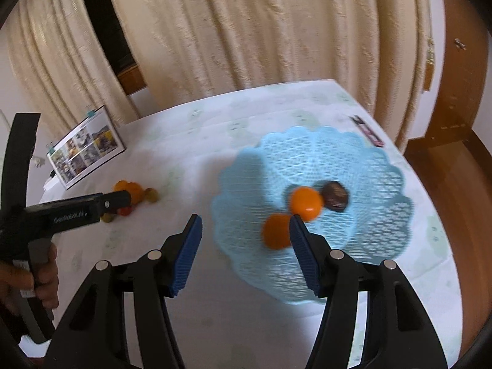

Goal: Organize fruits
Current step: 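Carry both fruits over the blue basket and open both grippers, then return to the pile and grasp a dark avocado with the left gripper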

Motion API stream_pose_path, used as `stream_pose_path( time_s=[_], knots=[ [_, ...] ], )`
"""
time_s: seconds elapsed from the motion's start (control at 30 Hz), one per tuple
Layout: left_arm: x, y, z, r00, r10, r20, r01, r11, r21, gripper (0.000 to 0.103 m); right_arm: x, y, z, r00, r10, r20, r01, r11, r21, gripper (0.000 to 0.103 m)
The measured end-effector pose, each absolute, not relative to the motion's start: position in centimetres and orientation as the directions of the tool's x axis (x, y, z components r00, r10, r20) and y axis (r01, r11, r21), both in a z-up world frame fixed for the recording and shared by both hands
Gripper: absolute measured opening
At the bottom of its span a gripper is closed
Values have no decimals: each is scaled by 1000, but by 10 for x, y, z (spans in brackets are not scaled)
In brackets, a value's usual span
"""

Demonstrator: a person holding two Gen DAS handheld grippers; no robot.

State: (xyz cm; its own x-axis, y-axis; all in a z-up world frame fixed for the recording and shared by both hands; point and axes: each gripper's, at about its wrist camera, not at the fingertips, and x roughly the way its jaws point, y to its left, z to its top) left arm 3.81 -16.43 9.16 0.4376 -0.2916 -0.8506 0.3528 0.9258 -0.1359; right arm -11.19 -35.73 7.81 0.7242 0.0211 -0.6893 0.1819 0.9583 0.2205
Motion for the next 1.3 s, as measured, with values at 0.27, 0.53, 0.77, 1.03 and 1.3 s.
stream_pose_path(
  time_s=[0.27,0.53,0.77,1.03,1.3],
  knots=[
    [65,-104,80,454,-223,-863,253,961,-115,65,-91,-317,72,702,79,-708,115,968,222,60],
    [87,-73,53,432,-182,-883,228,970,-88,65,-77,-285,65,675,108,-730,77,974,215,60],
    [103,-65,37,413,-199,-888,261,961,-94,64,-68,-272,57,652,103,-752,88,974,209,60],
    [113,-62,25,389,-278,-879,315,936,-156,61,-56,-259,48,631,99,-769,99,973,206,60],
    [114,-61,25,350,-364,-863,369,901,-230,41,-35,-247,42,621,114,-776,95,971,220,60]
  ],
)
